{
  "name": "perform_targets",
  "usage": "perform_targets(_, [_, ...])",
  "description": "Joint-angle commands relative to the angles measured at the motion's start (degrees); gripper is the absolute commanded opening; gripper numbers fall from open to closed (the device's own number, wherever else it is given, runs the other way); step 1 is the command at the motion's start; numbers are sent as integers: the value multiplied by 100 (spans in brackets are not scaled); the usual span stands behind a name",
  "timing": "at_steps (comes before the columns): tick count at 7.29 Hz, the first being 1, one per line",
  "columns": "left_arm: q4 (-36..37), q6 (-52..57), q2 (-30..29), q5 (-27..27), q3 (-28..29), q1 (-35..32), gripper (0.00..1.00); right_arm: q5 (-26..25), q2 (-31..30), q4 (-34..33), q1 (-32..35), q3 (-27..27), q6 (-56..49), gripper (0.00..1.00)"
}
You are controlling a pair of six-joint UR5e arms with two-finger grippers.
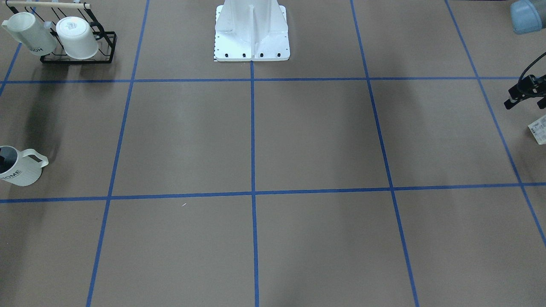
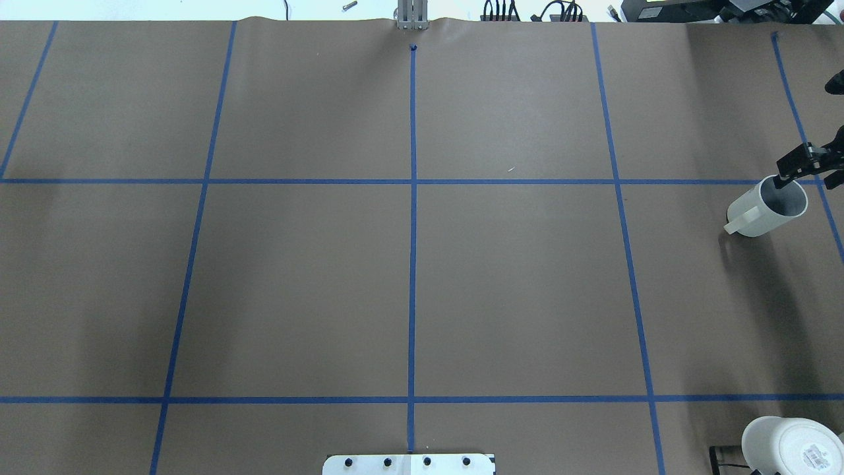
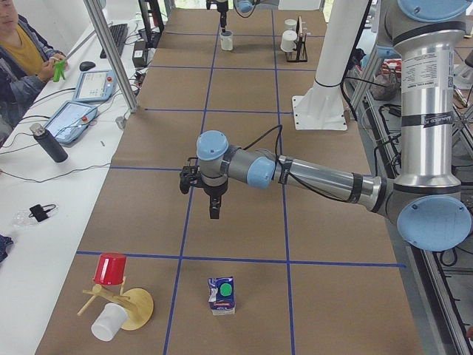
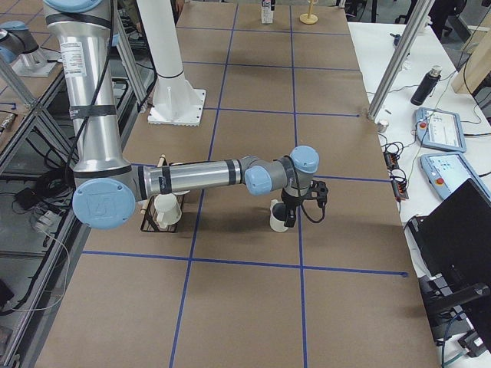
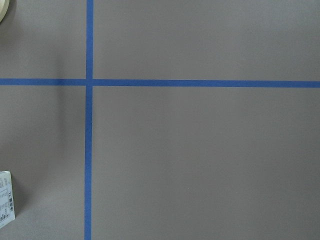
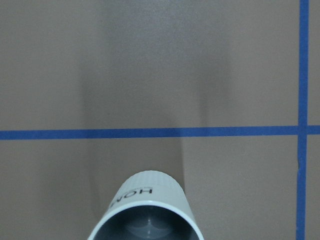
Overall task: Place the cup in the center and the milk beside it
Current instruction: 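Lift the white mug with the right gripper and carry it to the table center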
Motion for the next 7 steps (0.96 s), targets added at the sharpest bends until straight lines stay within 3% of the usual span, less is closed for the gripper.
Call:
perform_targets(1, [7,0,-2,3,-48,-8,98,-13,-2,5,-41,-95,10,92])
perform_targets(5, [7,0,-2,3,-82,-16,98,-101,-12,5,-226,-200,28,73])
perform_targets(6, [7,0,7,12,-117,-16,98,-101,-3,5,-244,-200,36,43])
perform_targets(7, [7,0,7,12,-118,-16,98,-101,-3,-4,-244,-200,36,0])
